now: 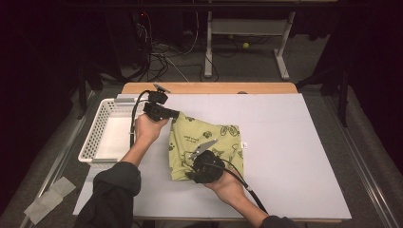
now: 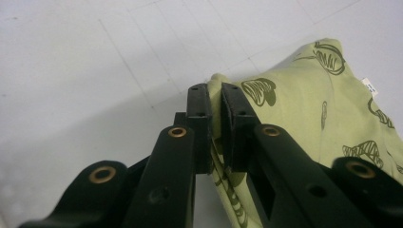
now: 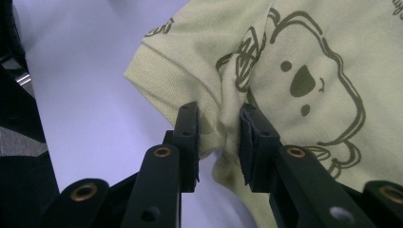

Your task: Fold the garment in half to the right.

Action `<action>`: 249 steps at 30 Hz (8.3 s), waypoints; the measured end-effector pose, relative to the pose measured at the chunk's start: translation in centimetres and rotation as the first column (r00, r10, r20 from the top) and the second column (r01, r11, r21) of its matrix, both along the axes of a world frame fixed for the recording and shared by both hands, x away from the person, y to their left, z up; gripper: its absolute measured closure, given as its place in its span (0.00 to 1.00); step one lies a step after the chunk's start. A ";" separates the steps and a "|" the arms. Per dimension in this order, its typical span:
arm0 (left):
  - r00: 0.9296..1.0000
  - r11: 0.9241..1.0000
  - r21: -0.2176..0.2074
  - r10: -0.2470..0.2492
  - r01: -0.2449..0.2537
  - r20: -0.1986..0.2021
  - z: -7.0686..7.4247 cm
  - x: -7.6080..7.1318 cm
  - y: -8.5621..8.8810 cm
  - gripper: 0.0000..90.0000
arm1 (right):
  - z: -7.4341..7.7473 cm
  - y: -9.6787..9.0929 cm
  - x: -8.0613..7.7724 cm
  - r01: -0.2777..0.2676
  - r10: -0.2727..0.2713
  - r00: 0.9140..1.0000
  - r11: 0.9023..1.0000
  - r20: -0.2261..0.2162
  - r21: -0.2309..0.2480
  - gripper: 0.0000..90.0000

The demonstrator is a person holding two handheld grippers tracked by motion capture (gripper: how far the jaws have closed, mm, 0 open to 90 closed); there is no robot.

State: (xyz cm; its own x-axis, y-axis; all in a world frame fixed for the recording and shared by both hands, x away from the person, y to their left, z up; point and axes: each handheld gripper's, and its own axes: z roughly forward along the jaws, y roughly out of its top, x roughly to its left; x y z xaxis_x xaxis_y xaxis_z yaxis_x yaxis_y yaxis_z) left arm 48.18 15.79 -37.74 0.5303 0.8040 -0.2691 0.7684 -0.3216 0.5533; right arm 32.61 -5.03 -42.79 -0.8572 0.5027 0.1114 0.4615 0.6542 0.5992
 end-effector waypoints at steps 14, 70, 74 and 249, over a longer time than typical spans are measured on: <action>1.000 1.000 0.001 0.004 -0.004 0.000 -0.4 -0.1 0.1 0.89 | -0.5 0.8 0.2 0.004 -0.004 1.000 0.999 -0.013 0.035 0.80; 0.992 0.993 -0.027 -0.118 0.119 0.040 0.2 1.5 -11.0 0.89 | 0.1 -8.1 -0.8 0.152 -0.154 0.988 0.983 0.013 0.107 0.81; 0.991 0.992 -0.015 -0.125 0.125 0.038 -0.1 1.7 -11.5 0.89 | 0.0 -8.6 -0.8 0.162 -0.164 0.986 0.981 0.010 0.108 0.81; 0.988 0.987 0.036 -0.154 0.154 -0.010 -4.6 -4.0 -5.5 0.82 | -1.8 -7.6 3.3 0.226 -0.228 0.973 0.973 -0.030 -0.046 0.79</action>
State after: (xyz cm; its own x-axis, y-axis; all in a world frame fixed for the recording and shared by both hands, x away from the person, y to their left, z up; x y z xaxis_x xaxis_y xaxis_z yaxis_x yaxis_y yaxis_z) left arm 44.17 10.28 -42.30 0.6467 0.7222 -0.2453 0.7122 -0.4566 0.5332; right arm 35.96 -12.61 -44.61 -0.7162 0.6886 0.1138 0.6208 0.5540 0.5547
